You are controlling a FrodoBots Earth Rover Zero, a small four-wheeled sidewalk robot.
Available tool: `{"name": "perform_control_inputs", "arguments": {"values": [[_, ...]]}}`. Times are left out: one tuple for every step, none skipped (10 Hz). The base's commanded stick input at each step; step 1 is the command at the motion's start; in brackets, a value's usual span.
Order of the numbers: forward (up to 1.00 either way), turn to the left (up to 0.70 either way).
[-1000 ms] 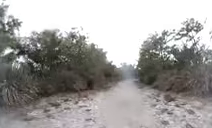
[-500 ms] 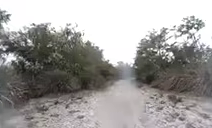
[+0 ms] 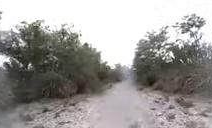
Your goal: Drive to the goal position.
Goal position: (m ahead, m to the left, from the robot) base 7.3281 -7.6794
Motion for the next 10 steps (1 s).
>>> {"name": "perform_control_inputs", "arguments": {"values": [[0.60,0.00],[0.60,0.00],[0.60,0.00],[0.60,0.00],[0.60,0.00],[0.60,0.00],[0.60,0.00],[0.60,0.00],[0.60,-0.02],[0.60,-0.09]]}}
